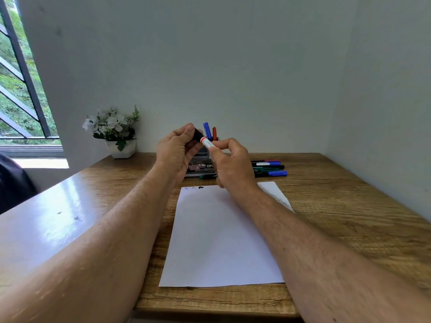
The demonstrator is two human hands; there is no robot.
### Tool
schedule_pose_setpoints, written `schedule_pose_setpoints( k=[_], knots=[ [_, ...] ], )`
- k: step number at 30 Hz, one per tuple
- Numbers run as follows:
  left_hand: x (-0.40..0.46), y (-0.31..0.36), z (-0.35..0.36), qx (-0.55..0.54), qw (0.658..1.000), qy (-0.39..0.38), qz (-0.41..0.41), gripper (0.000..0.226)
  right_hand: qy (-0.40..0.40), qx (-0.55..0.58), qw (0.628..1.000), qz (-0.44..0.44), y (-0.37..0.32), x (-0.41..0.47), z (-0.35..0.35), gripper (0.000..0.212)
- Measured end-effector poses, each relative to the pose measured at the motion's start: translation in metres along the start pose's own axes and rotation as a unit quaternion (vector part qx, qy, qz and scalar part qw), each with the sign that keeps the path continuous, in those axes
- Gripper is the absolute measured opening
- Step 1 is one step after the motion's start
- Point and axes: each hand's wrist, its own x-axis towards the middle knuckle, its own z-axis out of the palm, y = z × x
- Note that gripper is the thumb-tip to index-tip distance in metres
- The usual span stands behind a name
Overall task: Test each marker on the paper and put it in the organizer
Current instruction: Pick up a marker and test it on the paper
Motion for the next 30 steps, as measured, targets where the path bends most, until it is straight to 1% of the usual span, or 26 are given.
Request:
schedule_pose_setpoints(
  k=[6,8,10,12,14,17,19,23,26,28,30],
  knots=[
    [-0.007,-0.002,0.005,-0.013,1.0,-0.002,0.012,0.011,-0.007,0.078,0.995,0.065,-0.002,-0.001,-0.002,0.008],
    [-0.009,-0.002,0.006,-0.01,1.0,-0.005,0.012,0.01,-0.013,0.075,0.995,0.065,-0.002,-0.001,-0.002,0.007],
    [-0.012,-0.003,0.008,0.016,1.0,-0.014,0.015,0.012,-0.014,0.059,0.997,0.057,0.0,-0.001,-0.002,0.009],
    [-0.016,-0.006,0.013,0.083,0.996,-0.028,0.022,0.024,-0.01,0.027,0.998,0.053,0.0,-0.002,-0.001,0.014],
    [-0.019,-0.009,0.018,0.162,0.985,-0.044,0.042,0.039,-0.002,-0.023,0.999,0.043,0.0,-0.003,-0.001,0.017],
    [-0.02,-0.007,0.023,0.2,0.976,-0.047,0.076,0.046,0.005,-0.085,0.996,0.002,0.002,-0.005,-0.001,0.018],
    [-0.019,-0.004,0.023,0.21,0.971,-0.028,0.112,0.047,0.01,-0.108,0.994,-0.008,0.004,-0.004,0.0,0.022],
    [-0.01,0.003,0.02,0.215,0.95,0.021,0.225,0.048,0.036,-0.128,0.991,-0.001,0.014,0.001,0.002,0.026],
    [-0.001,0.006,0.02,0.237,0.922,0.065,0.299,0.05,0.033,-0.145,0.989,0.004,0.019,0.003,0.005,0.036],
    [0.005,0.008,0.02,0.26,0.902,0.092,0.332,0.051,0.032,-0.149,0.988,0.001,0.02,0.003,0.005,0.037],
    [0.011,0.01,0.021,0.306,0.874,0.119,0.358,0.05,0.034,-0.149,0.988,-0.001,0.02,0.003,0.004,0.035]
  ],
)
